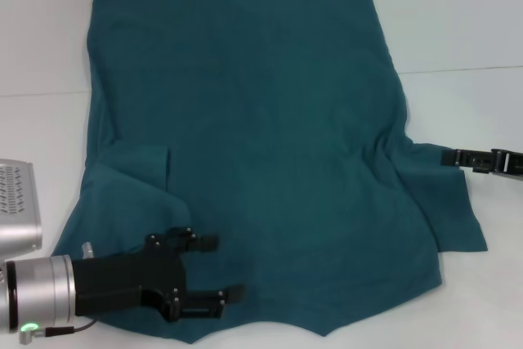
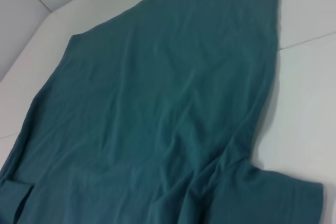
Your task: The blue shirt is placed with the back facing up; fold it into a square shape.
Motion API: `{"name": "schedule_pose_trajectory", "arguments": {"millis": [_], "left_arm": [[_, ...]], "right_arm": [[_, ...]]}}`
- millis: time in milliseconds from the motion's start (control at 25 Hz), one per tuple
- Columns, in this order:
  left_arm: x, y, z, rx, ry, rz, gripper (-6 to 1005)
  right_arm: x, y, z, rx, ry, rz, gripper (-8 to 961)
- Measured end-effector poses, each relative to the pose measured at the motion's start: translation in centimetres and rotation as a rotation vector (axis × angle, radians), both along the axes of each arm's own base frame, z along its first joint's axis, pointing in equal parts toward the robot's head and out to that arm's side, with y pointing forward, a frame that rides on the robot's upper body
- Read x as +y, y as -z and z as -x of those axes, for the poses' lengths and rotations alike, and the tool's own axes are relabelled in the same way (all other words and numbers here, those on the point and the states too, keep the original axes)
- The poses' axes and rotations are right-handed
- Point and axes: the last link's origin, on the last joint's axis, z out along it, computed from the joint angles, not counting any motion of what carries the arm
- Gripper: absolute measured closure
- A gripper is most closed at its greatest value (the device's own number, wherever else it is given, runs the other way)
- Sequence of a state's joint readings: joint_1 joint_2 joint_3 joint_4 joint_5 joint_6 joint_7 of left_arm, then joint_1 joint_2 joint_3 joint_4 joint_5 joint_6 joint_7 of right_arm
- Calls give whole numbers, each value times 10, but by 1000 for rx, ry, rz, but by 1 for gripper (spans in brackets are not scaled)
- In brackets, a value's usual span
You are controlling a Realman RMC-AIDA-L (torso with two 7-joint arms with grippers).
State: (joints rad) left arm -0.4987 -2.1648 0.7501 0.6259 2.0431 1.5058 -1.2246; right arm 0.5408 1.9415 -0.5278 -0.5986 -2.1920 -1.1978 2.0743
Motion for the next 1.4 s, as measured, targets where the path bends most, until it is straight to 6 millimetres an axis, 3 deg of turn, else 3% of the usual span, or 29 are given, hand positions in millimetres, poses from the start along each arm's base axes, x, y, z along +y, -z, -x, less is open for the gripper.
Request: {"name": "schedule_pose_trajectory", "arguments": {"millis": [360, 800, 1040, 1240, 1400], "left_arm": [[0, 0, 0, 4, 1, 1, 119], [0, 0, 0, 1, -1, 4, 121], [0, 0, 0, 1, -4, 4, 122], [-1, 0, 1, 0, -6, 5, 123], [-1, 0, 1, -2, -9, 5, 124]], "right_arm": [[0, 16, -10, -33, 52, 8, 42], [0, 26, -7, -33, 50, 10, 43], [-5, 24, -14, -33, 69, -7, 207], [-7, 25, -14, -30, 61, -8, 458], [-6, 26, -12, -29, 54, -9, 577]]}}
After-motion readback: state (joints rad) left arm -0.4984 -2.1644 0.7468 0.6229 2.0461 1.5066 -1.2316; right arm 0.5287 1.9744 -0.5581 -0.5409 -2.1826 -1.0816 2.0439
